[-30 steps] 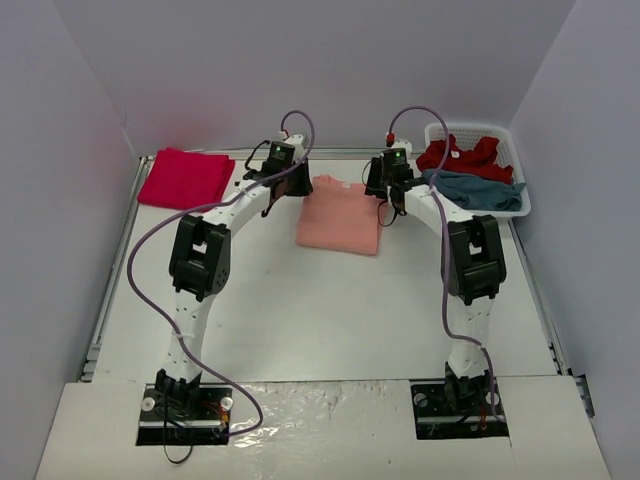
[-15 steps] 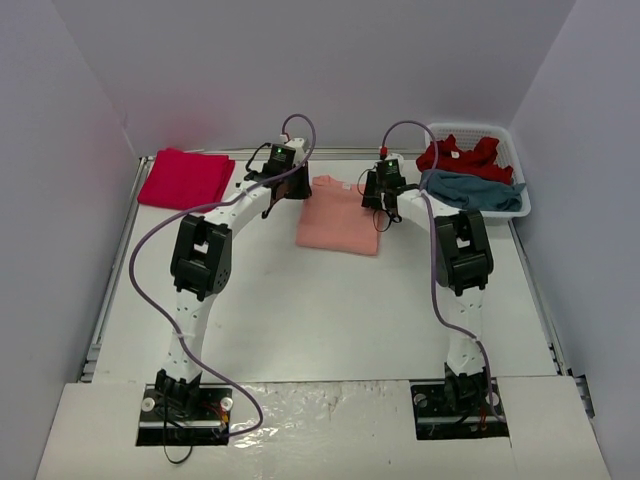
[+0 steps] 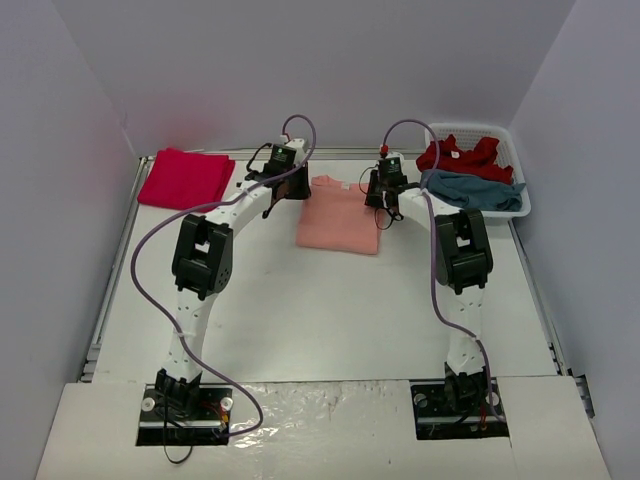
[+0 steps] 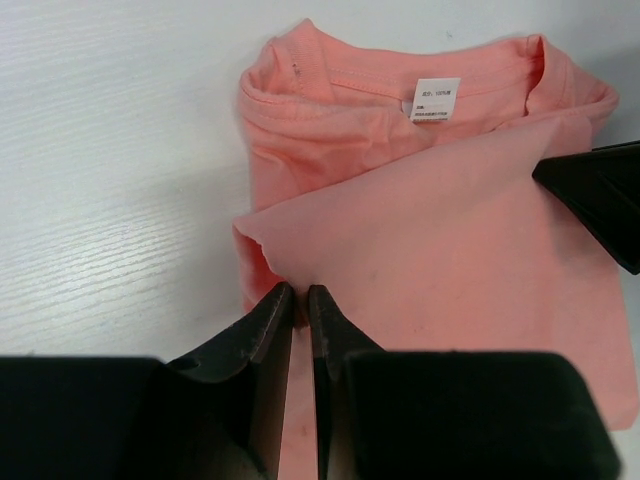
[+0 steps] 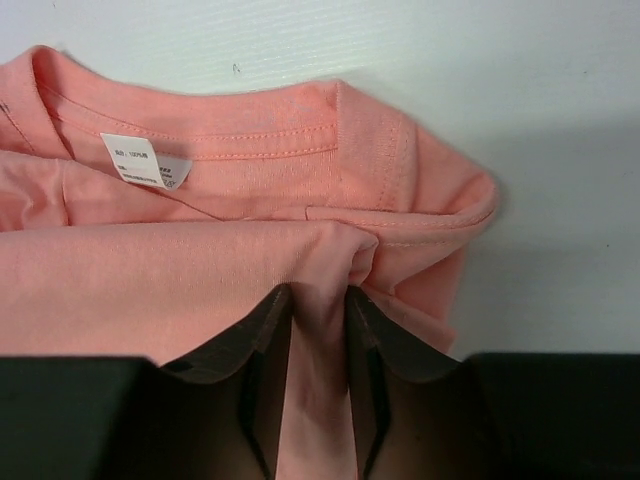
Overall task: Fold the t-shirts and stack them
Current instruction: Smooth out wrinkles on the folded tshirt
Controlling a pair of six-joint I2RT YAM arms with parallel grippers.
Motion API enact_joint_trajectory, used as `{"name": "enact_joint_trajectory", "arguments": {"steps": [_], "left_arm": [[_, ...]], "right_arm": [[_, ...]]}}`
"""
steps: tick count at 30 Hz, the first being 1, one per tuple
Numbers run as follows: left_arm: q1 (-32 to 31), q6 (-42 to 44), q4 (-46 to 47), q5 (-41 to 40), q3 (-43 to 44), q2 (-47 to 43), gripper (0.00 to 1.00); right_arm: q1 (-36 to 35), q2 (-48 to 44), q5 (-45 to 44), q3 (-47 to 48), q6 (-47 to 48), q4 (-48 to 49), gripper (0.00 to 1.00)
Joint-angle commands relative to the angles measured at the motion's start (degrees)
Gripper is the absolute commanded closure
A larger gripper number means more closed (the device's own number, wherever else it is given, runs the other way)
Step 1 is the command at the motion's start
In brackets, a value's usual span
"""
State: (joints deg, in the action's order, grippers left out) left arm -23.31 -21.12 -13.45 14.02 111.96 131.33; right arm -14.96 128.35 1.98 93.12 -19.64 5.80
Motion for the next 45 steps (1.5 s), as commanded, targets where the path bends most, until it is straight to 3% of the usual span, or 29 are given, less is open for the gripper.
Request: {"name": "enact_joint_trajectory", "arguments": {"steps": [1, 5, 41, 45], "left_arm": [[-0.2, 0.9, -0.7, -0.4, 2.6, 0.0, 0.88], [-0.2, 1.1, -0.8, -0.3, 2.4, -0.2, 0.89], [-0.5, -0.5, 2.2, -2.9, -7.0, -10.8, 0.92], [-0.7, -0.5, 2.5, -3.2, -8.2, -12.1, 0.98]], "right_arm": [[0.4, 0.5, 0.8, 1.5, -0.3, 0.6, 0.78], [0.4, 0.5, 1.2, 1.5, -0.3, 0.5, 1.0], [-4.1, -14.9, -4.0, -6.8, 2.1, 0.5, 1.0], [-4.5, -16.6, -4.4, -7.4, 2.1, 0.5, 1.0]]}}
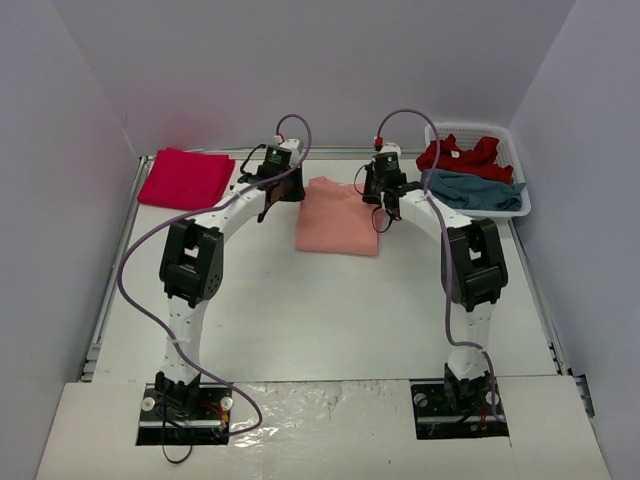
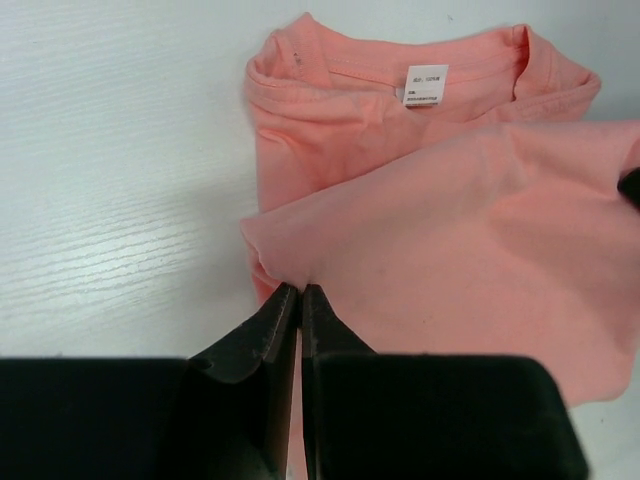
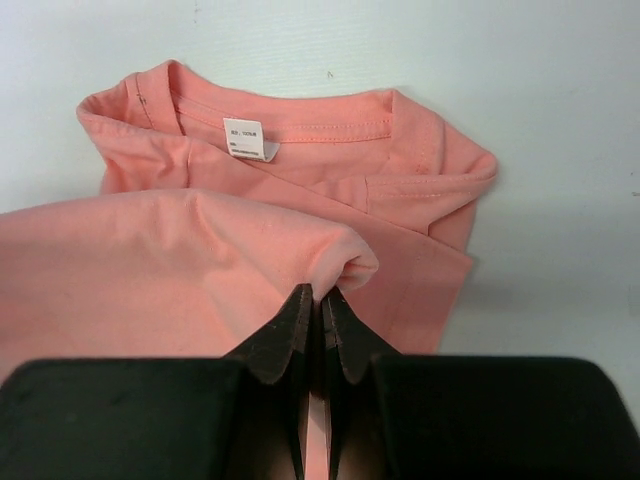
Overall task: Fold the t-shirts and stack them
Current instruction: Smooth out wrinkles on the folded tshirt
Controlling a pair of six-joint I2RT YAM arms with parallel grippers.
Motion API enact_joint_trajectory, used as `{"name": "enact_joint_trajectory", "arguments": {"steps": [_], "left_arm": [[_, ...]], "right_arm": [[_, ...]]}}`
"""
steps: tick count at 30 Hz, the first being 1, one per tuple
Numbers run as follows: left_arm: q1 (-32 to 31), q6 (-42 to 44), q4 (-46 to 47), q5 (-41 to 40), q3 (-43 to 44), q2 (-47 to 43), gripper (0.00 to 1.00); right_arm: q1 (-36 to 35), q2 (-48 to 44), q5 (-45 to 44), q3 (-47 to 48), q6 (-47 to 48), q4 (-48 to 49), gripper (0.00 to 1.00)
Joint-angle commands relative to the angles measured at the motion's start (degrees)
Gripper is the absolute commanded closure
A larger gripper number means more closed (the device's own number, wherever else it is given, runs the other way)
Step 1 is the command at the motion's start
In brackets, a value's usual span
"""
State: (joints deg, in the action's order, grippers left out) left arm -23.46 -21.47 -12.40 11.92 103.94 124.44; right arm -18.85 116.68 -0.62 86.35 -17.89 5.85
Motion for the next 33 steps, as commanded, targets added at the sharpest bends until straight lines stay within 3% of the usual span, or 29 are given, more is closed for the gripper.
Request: {"name": "enact_joint_trajectory", "arguments": {"steps": [1, 19, 33], "left_arm": [[-0.6, -0.1, 1.6, -1.1, -0.3, -5.7, 0.98], [-2.8, 1.9, 3.2, -2.3, -2.9, -8.7, 0.98], [-2.7, 3.6, -1.0, -2.4, 7.4, 0.5, 0.97]], "right_arm": [[-0.7, -5.1, -1.9, -0.8, 0.4, 0.5, 1.0], [-2.2, -12.8, -8.2, -8.6, 0.2, 0.9, 1.0], [-1.9, -5.2, -13.1, -4.2, 1.0, 1.2, 1.0]]}}
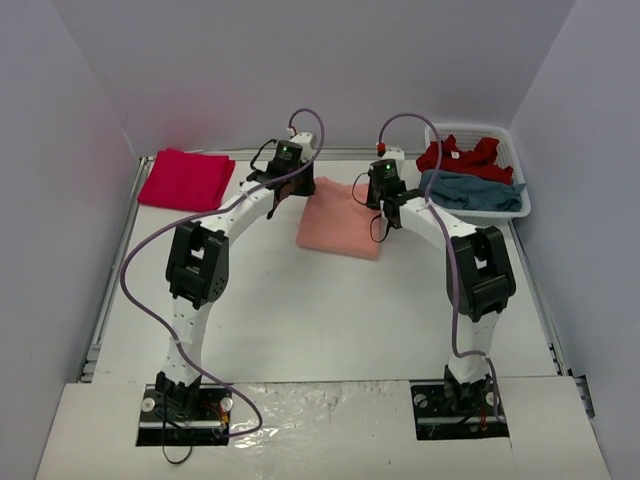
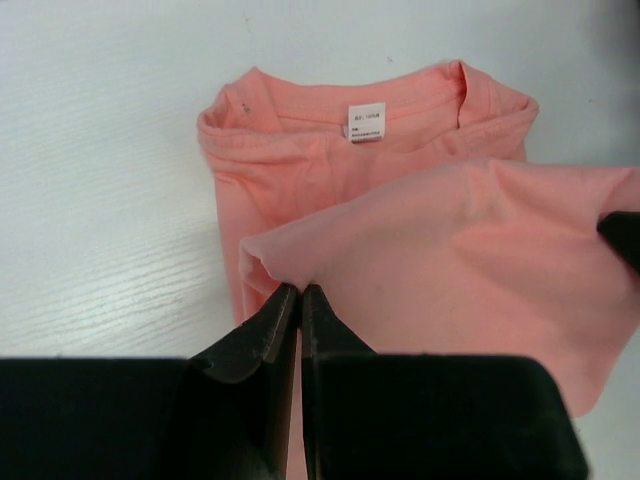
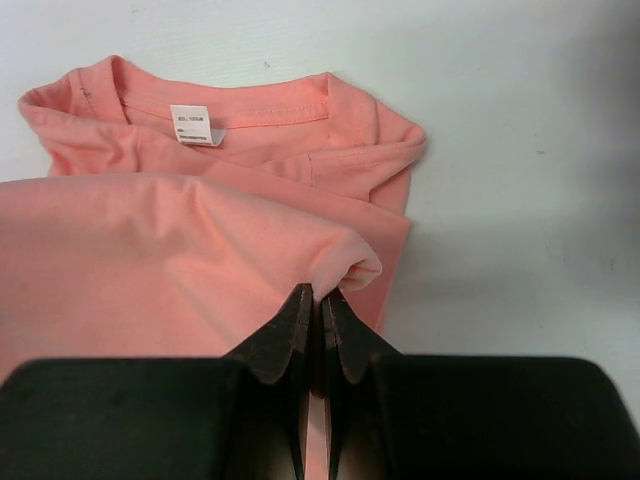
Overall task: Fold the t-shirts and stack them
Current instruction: Smooth out wrinkles on the folded tshirt
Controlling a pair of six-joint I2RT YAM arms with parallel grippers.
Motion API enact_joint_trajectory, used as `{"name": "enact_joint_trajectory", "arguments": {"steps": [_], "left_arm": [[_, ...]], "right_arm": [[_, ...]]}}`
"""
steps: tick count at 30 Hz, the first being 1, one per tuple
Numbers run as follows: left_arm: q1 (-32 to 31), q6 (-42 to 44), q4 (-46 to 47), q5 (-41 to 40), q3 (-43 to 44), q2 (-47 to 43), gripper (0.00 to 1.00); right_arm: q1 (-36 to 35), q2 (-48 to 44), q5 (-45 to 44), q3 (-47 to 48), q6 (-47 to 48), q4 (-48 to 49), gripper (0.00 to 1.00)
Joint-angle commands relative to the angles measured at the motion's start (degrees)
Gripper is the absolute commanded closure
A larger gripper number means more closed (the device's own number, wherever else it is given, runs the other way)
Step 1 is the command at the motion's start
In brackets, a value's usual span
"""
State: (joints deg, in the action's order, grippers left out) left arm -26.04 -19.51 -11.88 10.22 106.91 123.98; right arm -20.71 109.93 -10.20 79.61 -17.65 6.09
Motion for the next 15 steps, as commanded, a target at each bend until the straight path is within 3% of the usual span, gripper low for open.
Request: {"name": "enact_joint_trajectory", "arguments": {"steps": [1, 7, 8, 10, 11, 12, 15], "left_arm": [[-0.1, 1.8, -1.7, -0.7, 5.2, 1.7, 0.97], [0.3, 3.0, -4.0, -0.6, 11.5, 7.4, 0.91], [0.3, 3.2, -4.4, -0.5, 12.2, 8.0, 0.79], [0.5, 3.6, -5.5, -0.2, 14.5, 9.9, 0.66], [0.5, 3.9, -6.0, -0.8, 15.2, 10.5, 0.6], [0.5, 4.0, -6.8, -1.2, 16.1, 10.8, 0.58], [0.5, 4.2, -6.2, -2.7, 14.4, 8.7, 0.54]], "right_arm": [[0.0, 2.6, -4.0, 2.9, 0.8, 1.0, 1.0], [0.8, 6.7, -4.5, 6.5, 0.6, 0.9, 1.0], [0.9, 7.1, -4.6, 7.0, 0.4, 0.9, 1.0], [1.3, 8.2, -5.7, 8.1, -0.4, 0.7, 1.0], [1.4, 8.5, -5.8, 8.4, -1.0, 0.1, 0.88], [1.5, 9.2, -6.7, 9.4, -1.4, -0.3, 0.65], [1.5, 8.9, -6.7, 9.9, -2.0, -0.6, 0.45]]}}
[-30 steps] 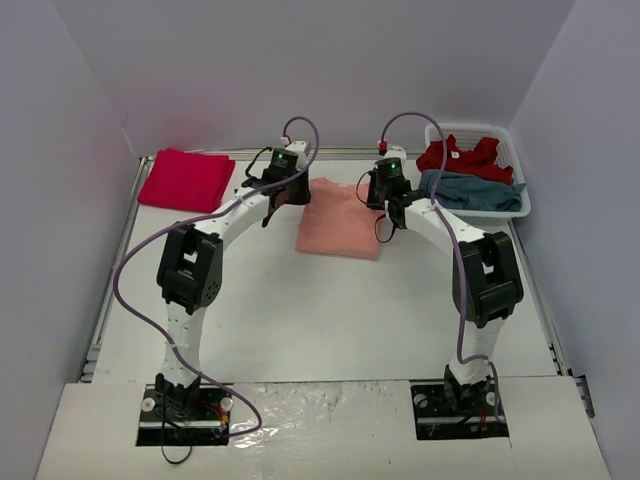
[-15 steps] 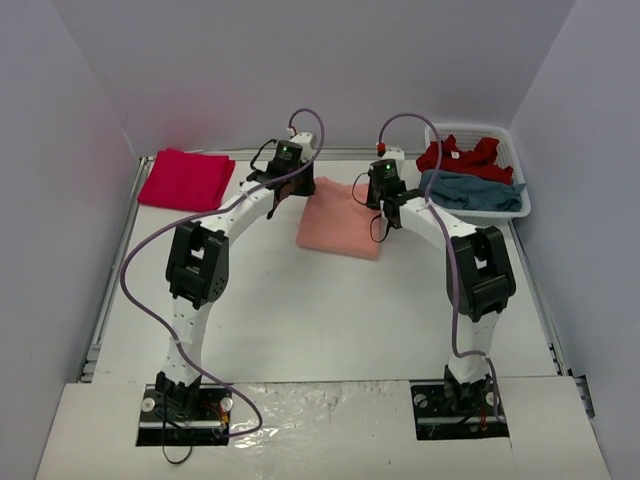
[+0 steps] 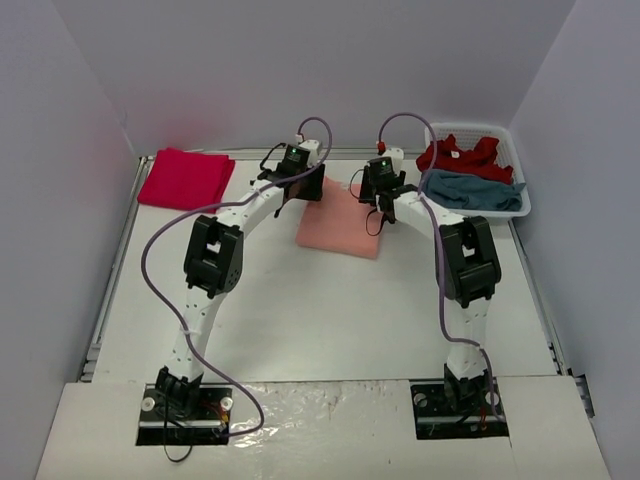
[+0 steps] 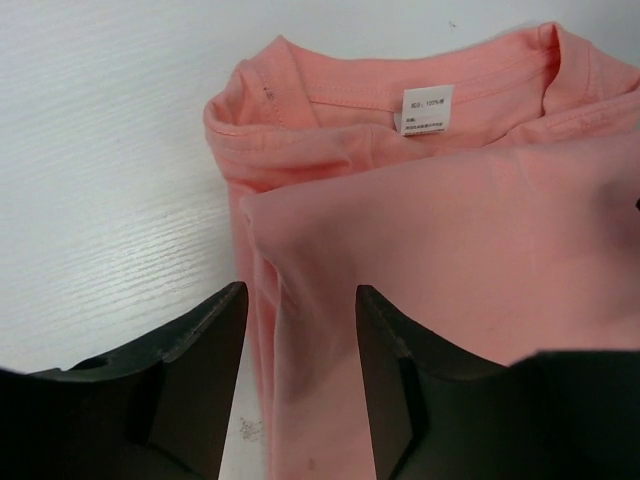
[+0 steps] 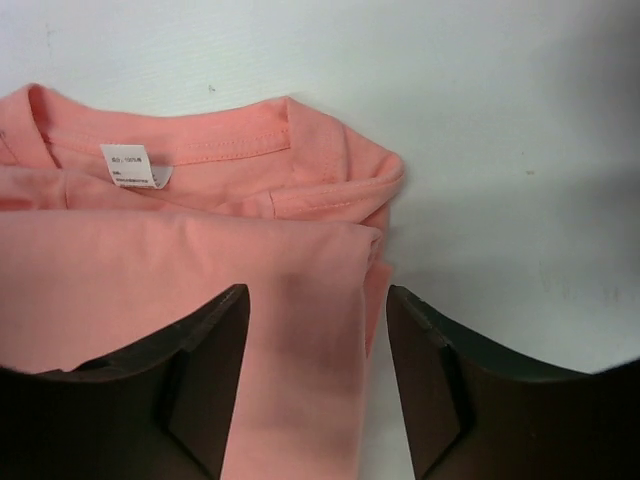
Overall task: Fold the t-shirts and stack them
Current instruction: Smooth out wrinkles on the folded tshirt
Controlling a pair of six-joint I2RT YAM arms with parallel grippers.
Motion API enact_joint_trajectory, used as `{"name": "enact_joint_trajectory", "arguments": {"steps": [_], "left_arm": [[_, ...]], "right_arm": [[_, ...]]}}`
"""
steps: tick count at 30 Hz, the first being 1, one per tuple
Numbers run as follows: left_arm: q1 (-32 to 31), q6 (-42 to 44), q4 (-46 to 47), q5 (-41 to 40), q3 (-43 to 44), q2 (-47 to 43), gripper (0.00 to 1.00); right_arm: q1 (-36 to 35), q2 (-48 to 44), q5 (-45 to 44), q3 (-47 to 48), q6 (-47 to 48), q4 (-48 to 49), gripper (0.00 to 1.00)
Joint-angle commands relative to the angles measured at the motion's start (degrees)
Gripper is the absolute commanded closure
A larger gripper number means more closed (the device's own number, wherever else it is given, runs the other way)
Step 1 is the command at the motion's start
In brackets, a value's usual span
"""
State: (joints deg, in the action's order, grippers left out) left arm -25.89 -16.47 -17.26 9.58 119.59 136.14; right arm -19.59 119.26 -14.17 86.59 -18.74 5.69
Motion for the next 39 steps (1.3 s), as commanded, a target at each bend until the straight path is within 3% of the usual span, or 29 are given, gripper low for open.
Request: {"name": "enact_joint_trajectory", "arguments": {"steps": [1, 3, 9, 22, 33, 39], "left_arm": [[0.3, 1.2, -0.5, -2.3, 0.8, -4.3, 0.54], [0.3, 1.2, 0.0, -3.6, -1.6, -7.4, 0.53], [0.4, 0.1, -2.3, -9.0, -6.3, -14.4, 0.53], [0.5, -13.1, -1.5, -21.2, -36.4, -37.2, 0.53], [0.3, -20.4, -0.5, -22.9, -56.8, -52.8, 0.54], [0.0, -20.4, 0.6, -22.3, -60.3, -55.4, 0.53]], "right_arm": [[0.3, -0.7, -2.5, 3.1, -0.9, -0.6, 0.42], [0.3, -1.7, -2.6, 3.4, -0.9, -1.0, 0.38], [-0.4, -6.0, -1.5, 2.8, -0.9, -3.1, 0.36], [-9.9, -9.4, 4.1, 2.3, 3.4, -10.3, 0.38], [-17.3, -2.4, 5.8, 9.5, 2.9, -13.4, 0.66], [-18.2, 5.3, 6.2, 18.2, 2.9, -15.6, 0.9]]}}
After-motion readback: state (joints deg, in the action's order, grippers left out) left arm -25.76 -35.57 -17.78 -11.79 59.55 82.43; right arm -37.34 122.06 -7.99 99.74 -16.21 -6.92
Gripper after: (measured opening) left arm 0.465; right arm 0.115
